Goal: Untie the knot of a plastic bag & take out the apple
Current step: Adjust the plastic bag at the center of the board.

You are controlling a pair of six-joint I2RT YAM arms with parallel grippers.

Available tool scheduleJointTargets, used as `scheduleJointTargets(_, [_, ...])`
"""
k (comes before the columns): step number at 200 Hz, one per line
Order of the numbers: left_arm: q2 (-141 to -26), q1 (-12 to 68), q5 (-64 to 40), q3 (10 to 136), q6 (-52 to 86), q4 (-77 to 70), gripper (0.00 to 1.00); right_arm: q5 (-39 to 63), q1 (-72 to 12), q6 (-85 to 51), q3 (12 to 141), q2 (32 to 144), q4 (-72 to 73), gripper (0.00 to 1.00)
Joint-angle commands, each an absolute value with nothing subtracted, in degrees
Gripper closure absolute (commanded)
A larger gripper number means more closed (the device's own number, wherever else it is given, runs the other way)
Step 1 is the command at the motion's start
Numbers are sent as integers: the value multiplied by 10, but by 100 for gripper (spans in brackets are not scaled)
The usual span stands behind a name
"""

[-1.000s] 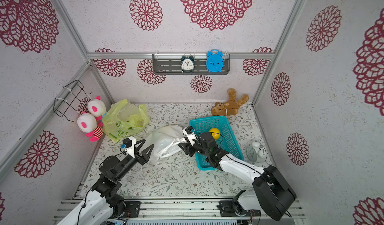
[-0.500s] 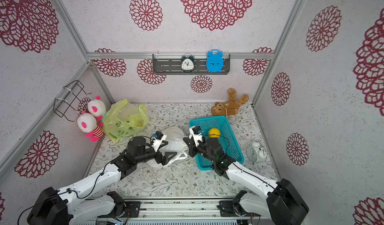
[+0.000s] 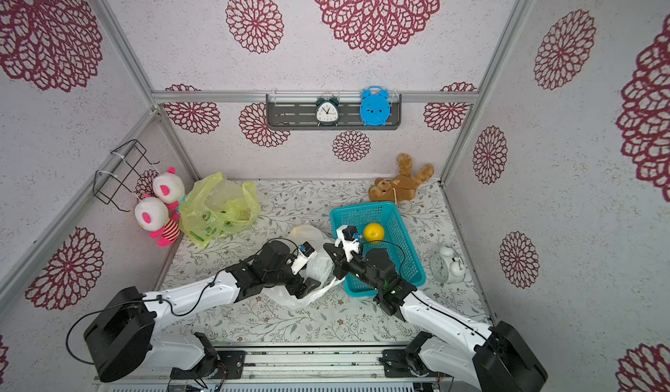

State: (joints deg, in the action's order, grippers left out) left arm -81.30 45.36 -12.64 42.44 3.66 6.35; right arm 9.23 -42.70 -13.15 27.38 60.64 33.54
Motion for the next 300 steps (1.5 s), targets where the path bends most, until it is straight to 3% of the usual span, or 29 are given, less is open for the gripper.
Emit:
scheduleJointTargets(1, [-841, 459, -68, 445, 25, 115, 44, 94, -428, -126, 270, 578, 356, 99])
scheduleJointTargets(20, [-832, 458, -53, 444, 30, 94, 84, 93, -428, -116, 264, 568, 326, 97])
scheduleJointTargets(40, [-792, 456, -32, 431, 32, 63, 100, 71, -428, -110, 260, 558, 275, 95])
scheduleJointTargets(51, [-764, 450, -36, 423, 30, 50, 100, 51, -428, -108, 257, 545, 246, 92])
scheduleJointTargets(68, [-726, 436, -67, 409, 28, 32, 100, 25, -428, -113, 259, 513, 202, 64])
scheduleJointTargets(86, [-701, 422, -102, 403, 23, 27, 99, 26, -428, -115, 254, 458, 190, 48])
scheduleJointTargets(98, [-695, 414, -123, 403, 19, 27, 99, 41, -428, -119, 248, 424, 197, 43])
scheduleJointTargets(141, [-690, 389, -155, 397, 30, 23, 98, 297, -431, -189, 196, 448, 377, 43])
scheduleJointTargets(150, [-689, 386, -163, 394, 34, 20, 90, 325, -434, -197, 202, 484, 391, 43])
scheduleJointTargets(177, [-682, 384, -186, 390, 48, 21, 70, 260, -441, -170, 251, 570, 323, 38])
scheduleJointTargets(205, [-666, 384, -212, 366, 58, 0, 65, 174, -434, -165, 283, 621, 293, 31])
scheduleJointTargets(218, [-664, 384, -211, 360, 62, -3, 68, 165, -432, -179, 287, 635, 301, 31])
scheduleJointTargets(238, [-659, 382, -213, 355, 66, -3, 86, 182, -425, -196, 288, 651, 327, 31])
scheduleJointTargets(250, [-656, 382, -211, 355, 69, -5, 89, 191, -420, -199, 293, 654, 325, 31])
scheduleJointTargets(256, [-654, 382, -211, 355, 70, -4, 100, 196, -419, -201, 294, 654, 329, 31])
scheduleJointTargets(300, [-627, 381, -184, 351, 55, 6, 100, 223, -391, -251, 294, 639, 353, 31])
